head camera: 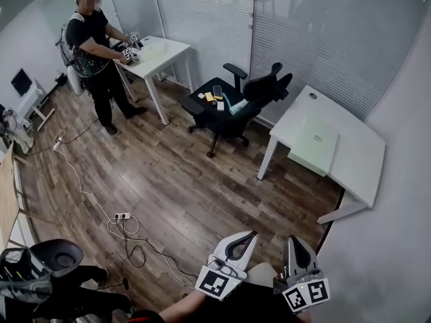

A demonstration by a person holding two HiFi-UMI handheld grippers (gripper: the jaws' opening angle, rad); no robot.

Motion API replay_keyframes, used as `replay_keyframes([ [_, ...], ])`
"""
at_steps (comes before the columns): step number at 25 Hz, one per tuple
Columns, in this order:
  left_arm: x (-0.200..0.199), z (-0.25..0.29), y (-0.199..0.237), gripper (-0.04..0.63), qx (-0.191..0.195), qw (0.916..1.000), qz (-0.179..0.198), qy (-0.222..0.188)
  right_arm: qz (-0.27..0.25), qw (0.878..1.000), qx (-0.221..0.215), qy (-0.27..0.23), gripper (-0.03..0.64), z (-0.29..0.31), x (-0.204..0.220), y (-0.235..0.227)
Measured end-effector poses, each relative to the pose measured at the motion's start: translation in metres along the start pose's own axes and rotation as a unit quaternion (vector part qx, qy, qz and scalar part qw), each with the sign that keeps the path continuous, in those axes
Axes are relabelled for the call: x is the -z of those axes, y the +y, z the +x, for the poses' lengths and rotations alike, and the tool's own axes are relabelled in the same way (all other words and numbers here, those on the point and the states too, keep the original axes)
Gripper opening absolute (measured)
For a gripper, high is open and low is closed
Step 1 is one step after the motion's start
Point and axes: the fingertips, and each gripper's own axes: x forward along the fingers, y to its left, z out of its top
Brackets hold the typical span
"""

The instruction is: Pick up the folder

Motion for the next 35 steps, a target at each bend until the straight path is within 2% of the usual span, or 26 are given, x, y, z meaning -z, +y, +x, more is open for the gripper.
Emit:
replay_keyframes([
  [5, -0.001, -0.002, 0.021, 0.005, -0.012, 0.9998, -0.014, 0.003, 0.003, 1.000, -0.008, 0.004, 0.002, 0.021, 0.005, 0.007],
  [8, -0.002, 0.016, 0.033, 0.005, -0.013, 0.9998, -0.012, 0.005, -0.009, 1.000, -0.008, 0.006, 0.002, 0.039, 0.004, -0.005],
  [12, -0.009, 0.053, 0.037, 0.005, -0.004, 0.9999, 0.008, -0.013, -0.011, 1.000, 0.006, 0.002, 0.002, 0.051, -0.001, -0.036],
  [16, 0.007, 0.099, 0.031, 0.005, 0.005, 0.9999, -0.007, 0.008, -0.043, 0.999, 0.030, 0.007, 0.002, 0.059, -0.012, -0.083],
  [20, 0.015, 0.151, 0.028, 0.005, 0.014, 0.9997, -0.009, 0.017, -0.029, 0.998, 0.049, 0.018, 0.002, 0.072, -0.014, -0.131],
  [23, 0.032, 0.188, 0.019, 0.005, 0.027, 0.9984, -0.018, 0.047, -0.021, 0.998, 0.058, 0.020, 0.002, 0.081, -0.022, -0.163],
  [26, 0.039, 0.219, 0.013, 0.005, 0.041, 0.9975, -0.016, 0.056, -0.022, 0.998, 0.048, 0.015, 0.002, 0.094, -0.033, -0.183],
  [29, 0.039, 0.244, 0.006, 0.005, 0.038, 0.9973, -0.024, 0.058, -0.029, 0.999, 0.037, 0.014, 0.002, 0.102, -0.043, -0.199],
  [32, 0.044, 0.268, 0.006, 0.005, 0.036, 0.9975, -0.017, 0.058, -0.022, 0.999, 0.030, 0.011, 0.002, 0.112, -0.053, -0.218],
  [35, 0.046, 0.296, 0.002, 0.005, 0.040, 0.9962, -0.033, 0.070, -0.020, 0.999, 0.024, 0.012, 0.002, 0.114, -0.062, -0.238],
])
